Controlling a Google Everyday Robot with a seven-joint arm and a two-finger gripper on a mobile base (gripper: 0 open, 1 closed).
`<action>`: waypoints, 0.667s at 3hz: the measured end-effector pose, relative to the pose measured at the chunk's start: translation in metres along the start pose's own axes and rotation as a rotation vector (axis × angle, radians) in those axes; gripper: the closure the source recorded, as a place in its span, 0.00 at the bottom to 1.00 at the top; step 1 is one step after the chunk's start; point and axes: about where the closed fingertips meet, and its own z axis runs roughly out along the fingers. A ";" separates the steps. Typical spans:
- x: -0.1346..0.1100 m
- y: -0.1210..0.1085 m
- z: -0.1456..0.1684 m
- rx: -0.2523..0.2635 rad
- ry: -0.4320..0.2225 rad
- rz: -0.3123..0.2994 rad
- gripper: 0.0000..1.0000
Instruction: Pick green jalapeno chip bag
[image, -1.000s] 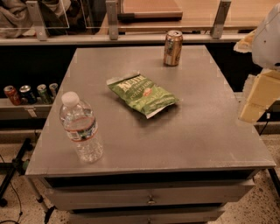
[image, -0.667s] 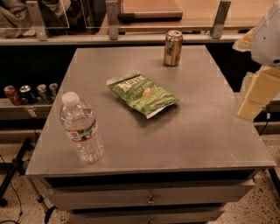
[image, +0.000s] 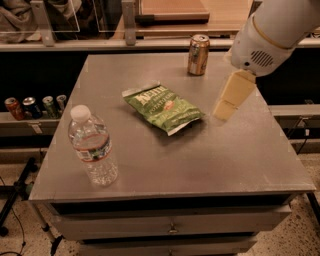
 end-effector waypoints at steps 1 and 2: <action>-0.031 -0.011 0.045 -0.014 -0.048 0.102 0.00; -0.054 -0.022 0.089 -0.012 -0.045 0.202 0.00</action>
Offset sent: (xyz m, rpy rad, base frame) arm 0.0979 0.1033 -0.0931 0.1238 0.0913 -0.2939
